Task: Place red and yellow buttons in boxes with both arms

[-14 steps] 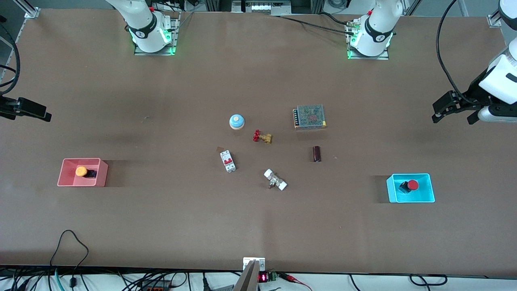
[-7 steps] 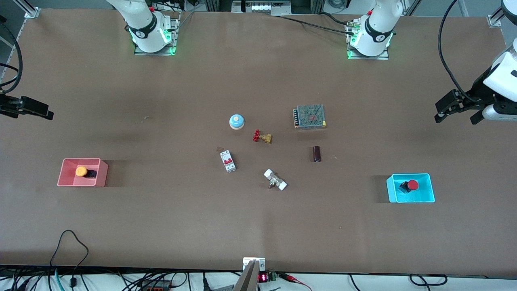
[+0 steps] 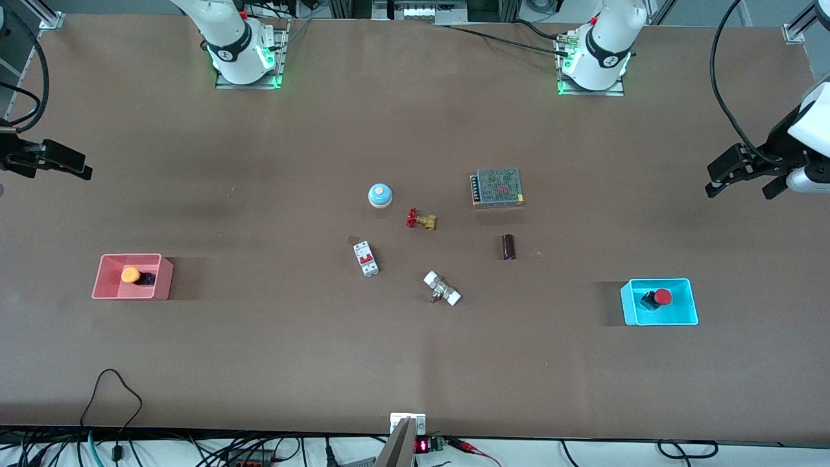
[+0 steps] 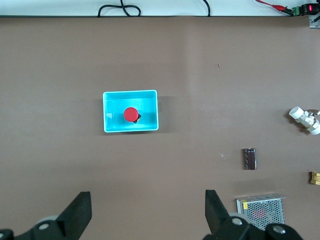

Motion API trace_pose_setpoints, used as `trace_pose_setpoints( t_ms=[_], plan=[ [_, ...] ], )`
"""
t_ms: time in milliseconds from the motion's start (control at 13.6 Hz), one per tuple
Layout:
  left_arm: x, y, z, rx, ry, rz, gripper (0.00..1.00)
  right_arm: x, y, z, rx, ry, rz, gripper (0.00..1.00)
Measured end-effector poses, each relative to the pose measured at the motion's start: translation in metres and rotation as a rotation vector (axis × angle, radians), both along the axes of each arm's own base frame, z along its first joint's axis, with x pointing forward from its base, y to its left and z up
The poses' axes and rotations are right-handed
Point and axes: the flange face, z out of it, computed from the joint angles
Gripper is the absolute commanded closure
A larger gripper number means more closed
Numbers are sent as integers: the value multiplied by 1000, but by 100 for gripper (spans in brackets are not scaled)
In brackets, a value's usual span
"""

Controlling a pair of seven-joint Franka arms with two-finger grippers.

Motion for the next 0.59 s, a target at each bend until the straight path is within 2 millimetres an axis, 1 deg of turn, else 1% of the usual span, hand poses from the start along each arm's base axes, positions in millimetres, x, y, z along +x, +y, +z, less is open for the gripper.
trace_pose_setpoints(
  t_ms=[294, 588],
  plan=[
    [0, -2, 3, 0, -6, -4, 0, -1, 3, 1, -1, -1, 0, 0],
    [0, -3, 3, 0, -7, -5, 0, -6, 4, 8, 0, -2, -14, 0]
  ],
)
